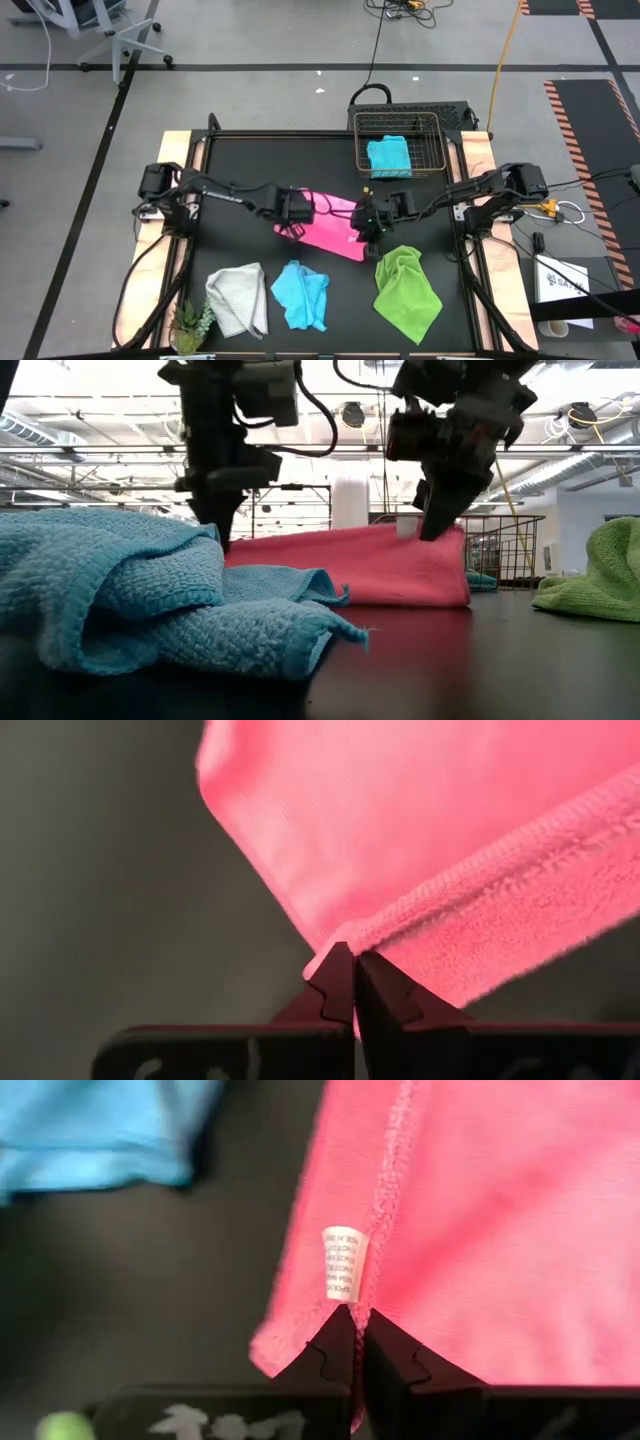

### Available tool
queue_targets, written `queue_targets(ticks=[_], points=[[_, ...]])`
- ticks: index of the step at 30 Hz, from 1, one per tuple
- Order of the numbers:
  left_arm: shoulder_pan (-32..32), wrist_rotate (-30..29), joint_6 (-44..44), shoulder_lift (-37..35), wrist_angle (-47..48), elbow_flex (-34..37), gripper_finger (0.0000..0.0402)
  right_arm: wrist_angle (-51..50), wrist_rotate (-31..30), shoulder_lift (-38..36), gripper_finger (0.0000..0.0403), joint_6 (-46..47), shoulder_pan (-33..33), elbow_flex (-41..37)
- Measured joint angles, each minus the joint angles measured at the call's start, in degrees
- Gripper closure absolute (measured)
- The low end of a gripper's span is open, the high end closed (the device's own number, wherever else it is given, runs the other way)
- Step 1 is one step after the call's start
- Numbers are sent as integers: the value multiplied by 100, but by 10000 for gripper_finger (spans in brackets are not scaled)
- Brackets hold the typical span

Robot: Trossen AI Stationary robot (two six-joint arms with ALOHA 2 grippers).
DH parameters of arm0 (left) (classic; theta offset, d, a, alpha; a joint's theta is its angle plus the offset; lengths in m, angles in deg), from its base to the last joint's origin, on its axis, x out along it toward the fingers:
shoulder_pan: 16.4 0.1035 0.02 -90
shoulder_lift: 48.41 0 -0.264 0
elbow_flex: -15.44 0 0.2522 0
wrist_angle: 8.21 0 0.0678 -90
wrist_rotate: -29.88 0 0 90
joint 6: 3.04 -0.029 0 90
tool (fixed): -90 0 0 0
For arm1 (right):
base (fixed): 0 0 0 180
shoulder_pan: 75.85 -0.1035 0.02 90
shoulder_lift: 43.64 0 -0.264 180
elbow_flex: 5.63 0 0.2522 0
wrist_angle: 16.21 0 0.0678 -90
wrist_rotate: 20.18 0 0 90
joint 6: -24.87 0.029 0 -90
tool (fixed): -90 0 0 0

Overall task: Fold microfiber towels
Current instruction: Fold the pink towel

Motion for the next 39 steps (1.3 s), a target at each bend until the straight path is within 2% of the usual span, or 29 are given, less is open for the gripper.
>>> queue_targets(ticks=[5, 8, 14, 23, 31, 35, 39], points=[[369, -286, -530, 0, -503, 0, 401, -432, -1052, -10, 403, 4, 141, 0], [557, -448, -842, 0, -783, 0, 401, -451, -1377, -10, 403, -23, 245, -1], [910, -623, -1451, 0, -1329, 0, 400, -482, -1477, -8, 403, -62, 510, 0], [1178, -761, -1678, 0, -1442, 0, 396, -588, -1750, -8, 401, -54, 644, 0], [1370, -767, -1727, 0, -1422, 0, 343, -990, -2312, -6, 350, -60, 627, 2], [1394, -769, -1727, 0, -1424, 0, 315, -1129, -2296, -4, 320, -59, 567, 0], [1392, -789, -1749, 0, -1433, 0, 296, -1137, -2301, -4, 309, -60, 471, 0]])
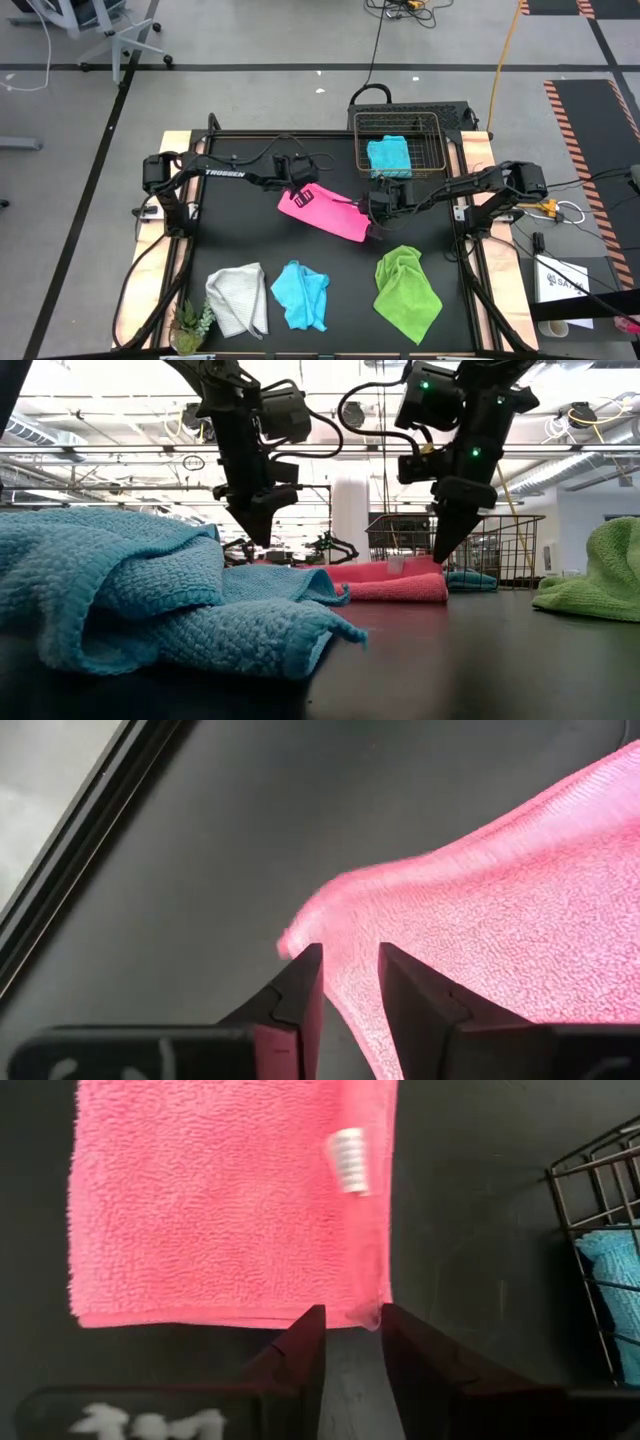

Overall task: Fold microfiber towels
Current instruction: Fold the pink towel

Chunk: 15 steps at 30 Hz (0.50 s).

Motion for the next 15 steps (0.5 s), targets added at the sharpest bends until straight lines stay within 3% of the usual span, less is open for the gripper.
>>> queue_targets(ticks=[7, 12, 15], points=[[83, -64, -11, 0, -2, 0, 289, -651, -183, -183, 308, 5, -22, 13], [58, 283, 149, 0, 27, 1, 289, -1342, -448, -632, 308, 258, -24, 13], [5, 562, 321, 0, 32, 2, 289, -1193, -395, -907, 312, 608, -23, 13]])
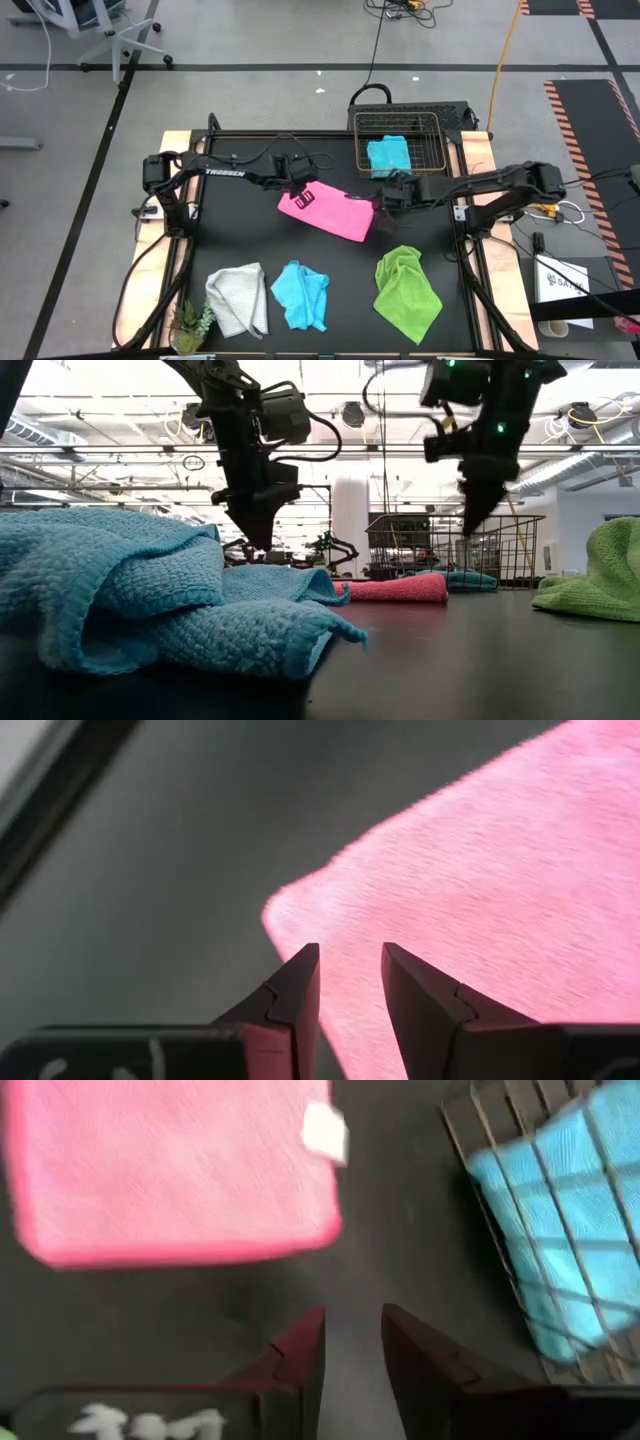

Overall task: Fold microfiber towels
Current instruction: Fold the pink towel

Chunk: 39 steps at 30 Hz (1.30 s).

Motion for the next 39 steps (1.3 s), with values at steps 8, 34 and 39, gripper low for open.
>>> queue_targets(ticks=[8, 34, 39], points=[[-435, 168, 452, 0, 5, 407, 289, 1460, 781, 142, 370, -40, -277, -2], [-1243, 517, 1496, -15, -1033, 1572, 396, 1809, 1459, 1654, 403, 335, -858, -146], [-1473, 658, 1767, -11, -1040, 1570, 397, 1509, 1479, 1487, 403, 336, -956, -151]])
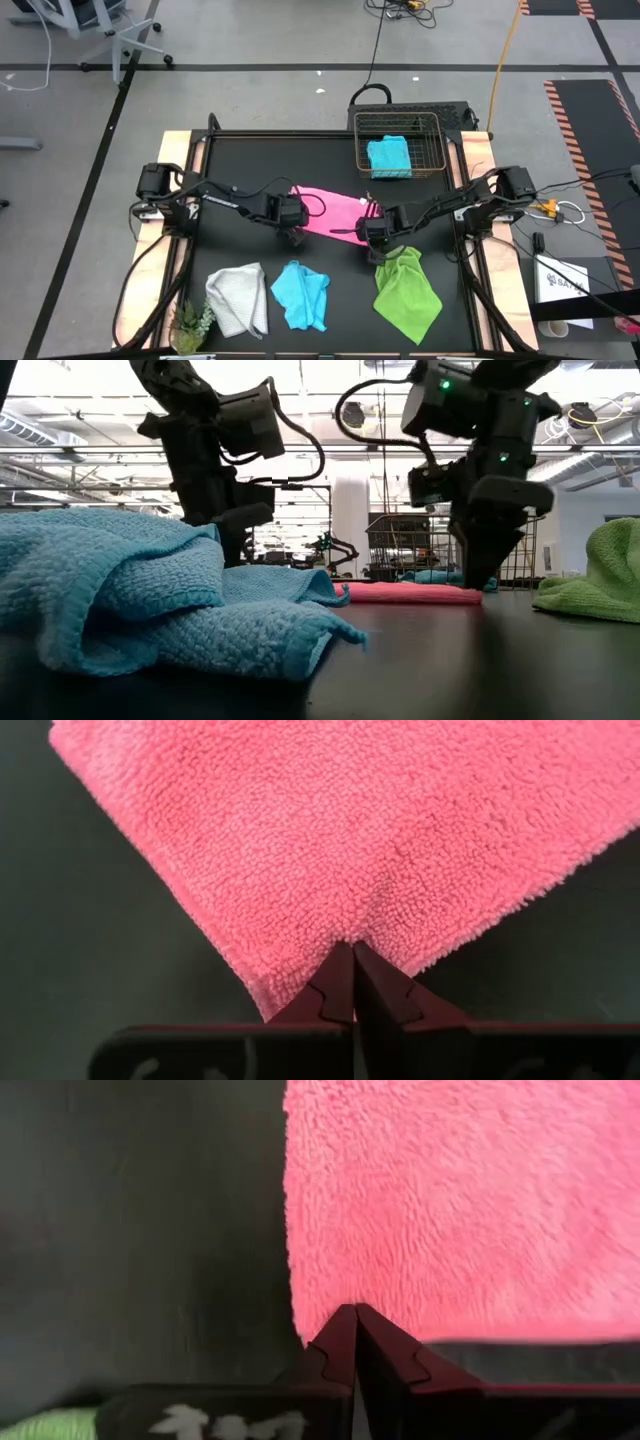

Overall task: Fold microfiber towels
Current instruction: Fold the pink towel

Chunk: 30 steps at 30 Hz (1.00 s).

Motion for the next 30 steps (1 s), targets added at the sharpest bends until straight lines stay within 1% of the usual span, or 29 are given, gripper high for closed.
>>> queue_targets(ticks=[3, 8, 12, 15, 18, 21, 25, 28, 30], points=[[-109, 10, 167, 0, 41, -33, 397, 63, 8, -188, 403, 2, -17, -7], [-132, -20, 179, -62, 182, -262, 396, 248, 0, -760, 403, -7, -15, -7], [-69, -43, -59, -170, 59, -434, 398, 233, -6, -1063, 403, -315, -11, -7], [-78, -39, -371, -144, 81, -439, 399, 214, -4, -1085, 403, -662, -34, -7], [-93, -28, -447, -155, 113, -451, 391, 65, -4, -1042, 402, -890, -36, -7], [-115, -12, -528, -155, 296, -449, 381, -107, -5, -1030, 398, -906, -13, -7], [-143, 34, -578, -155, 636, -449, 381, -138, -17, -1030, 394, -946, -10, -7], [-132, 9, -531, -157, 636, -451, 381, -108, -15, -1035, 394, -940, -13, -5], [-132, 20, -578, -157, 568, -451, 375, -113, -17, -1032, 394, -931, -12, -4]])
